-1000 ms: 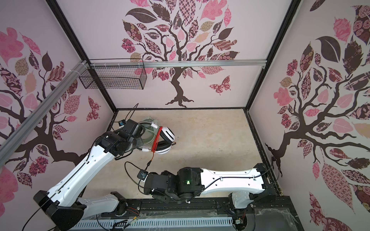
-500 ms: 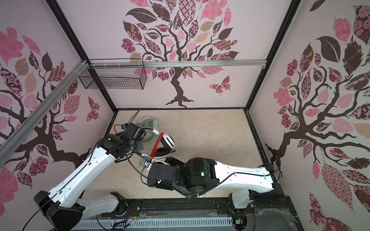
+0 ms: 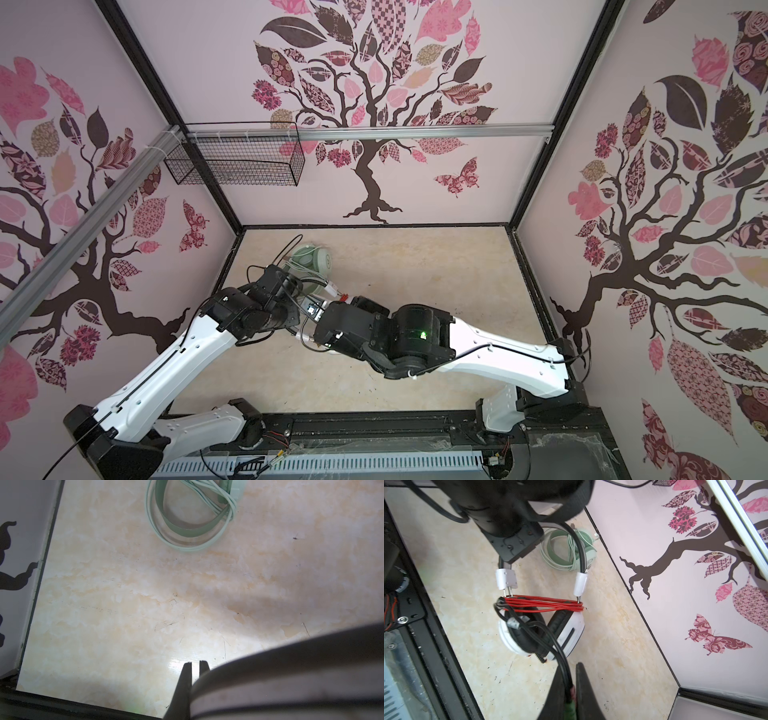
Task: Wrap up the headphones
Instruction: 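Wrap the black cable over the headset with the right gripper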
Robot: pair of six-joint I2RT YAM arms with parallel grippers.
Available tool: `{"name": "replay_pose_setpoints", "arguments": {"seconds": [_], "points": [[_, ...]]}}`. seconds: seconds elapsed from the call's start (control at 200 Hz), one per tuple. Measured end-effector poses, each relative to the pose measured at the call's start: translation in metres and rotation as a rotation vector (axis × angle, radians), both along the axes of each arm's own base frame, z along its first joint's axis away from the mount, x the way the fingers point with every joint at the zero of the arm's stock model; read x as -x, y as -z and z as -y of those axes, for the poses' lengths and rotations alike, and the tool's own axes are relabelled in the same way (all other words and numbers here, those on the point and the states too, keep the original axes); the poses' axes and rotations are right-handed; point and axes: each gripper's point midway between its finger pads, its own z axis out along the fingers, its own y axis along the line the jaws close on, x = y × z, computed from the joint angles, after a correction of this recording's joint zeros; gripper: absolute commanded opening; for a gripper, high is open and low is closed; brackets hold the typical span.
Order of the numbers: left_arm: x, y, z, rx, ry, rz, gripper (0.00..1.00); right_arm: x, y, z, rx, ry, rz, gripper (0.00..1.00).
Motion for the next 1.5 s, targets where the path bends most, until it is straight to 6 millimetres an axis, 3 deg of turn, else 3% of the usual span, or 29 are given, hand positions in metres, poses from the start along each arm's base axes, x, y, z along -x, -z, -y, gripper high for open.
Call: {"name": "replay_pose_setpoints", "arguments": {"seconds": [0.345,0.57,0.76,1.035,1.165,1.29,1.501], "points": [[0.014,-0.003,0.004,0.039,0.055,0.007,0.0,-0.053,0.035,0.02,0.056,0.093,-0.016,0.0],[0.015,-0.003,0.006,0.055,0.061,0.012,0.0,-0.078,0.009,0.047,-0.051,0.167,0.002,0.0],[0.013,-0.006,0.012,0.083,0.07,0.025,0.0,-0.077,-0.009,0.043,-0.098,0.14,0.017,0.0],[0.015,-0.013,0.017,0.125,0.089,0.05,0.0,-0.097,-0.005,0.045,-0.141,0.144,-0.02,0.0],[0.017,-0.015,0.017,0.135,0.097,0.054,0.0,-0.112,0.014,0.048,-0.157,0.153,-0.064,0.0],[0.019,-0.014,0.019,0.145,0.107,0.044,0.0,-0.124,0.046,0.051,-0.16,0.146,-0.132,0.04],[0.034,-0.006,0.021,0.151,0.145,-0.031,0.0,-0.111,0.112,0.03,-0.193,0.027,-0.253,0.04]]}}
